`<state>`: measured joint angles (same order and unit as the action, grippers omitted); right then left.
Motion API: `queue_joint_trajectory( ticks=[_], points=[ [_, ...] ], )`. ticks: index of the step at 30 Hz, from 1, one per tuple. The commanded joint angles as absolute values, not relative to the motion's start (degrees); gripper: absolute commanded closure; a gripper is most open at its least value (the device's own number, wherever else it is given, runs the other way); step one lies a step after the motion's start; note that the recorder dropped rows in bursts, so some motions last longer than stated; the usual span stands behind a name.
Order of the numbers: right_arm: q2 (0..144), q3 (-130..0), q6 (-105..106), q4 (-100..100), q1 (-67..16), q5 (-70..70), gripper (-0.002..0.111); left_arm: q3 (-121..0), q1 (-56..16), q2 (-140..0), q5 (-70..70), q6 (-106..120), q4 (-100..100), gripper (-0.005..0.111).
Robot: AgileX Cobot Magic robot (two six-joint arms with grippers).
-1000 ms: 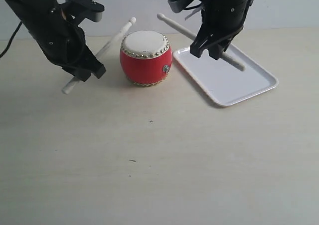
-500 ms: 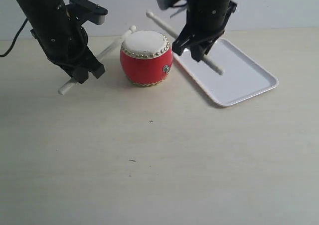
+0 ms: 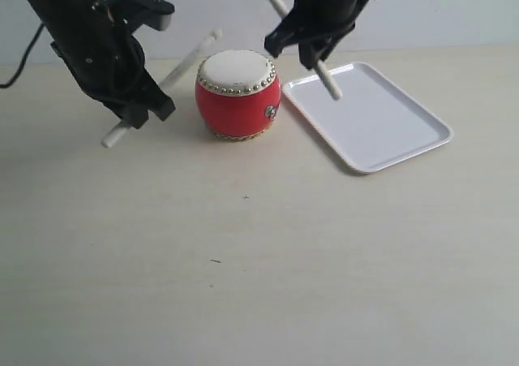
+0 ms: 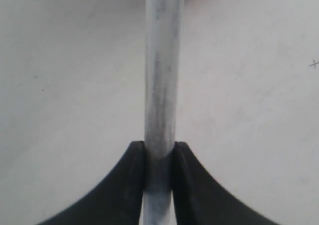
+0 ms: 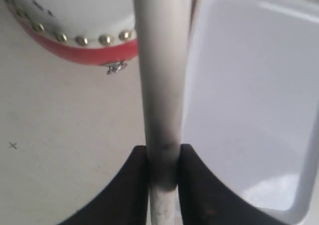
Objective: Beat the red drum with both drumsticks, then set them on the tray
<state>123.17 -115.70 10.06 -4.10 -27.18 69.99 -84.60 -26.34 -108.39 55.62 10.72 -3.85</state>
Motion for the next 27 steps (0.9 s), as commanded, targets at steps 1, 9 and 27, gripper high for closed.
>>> queue_joint_trajectory(
  ticks=[1,9,27],
  points=[
    [116.26,-116.37,9.76,-3.32,-27.27,69.96,0.108,-84.2,-26.53,-116.15,51.64,10.26,-3.77,0.107],
    [118.41,-114.96,11.25,-1.73,-27.27,69.96,0.108,-89.56,-26.53,-115.99,59.11,9.87,-3.96,0.107],
    [116.66,-111.84,11.87,3.47,-27.27,69.96,0.108,-87.51,-26.79,-115.99,55.13,8.98,-3.11,0.107]
  ],
)
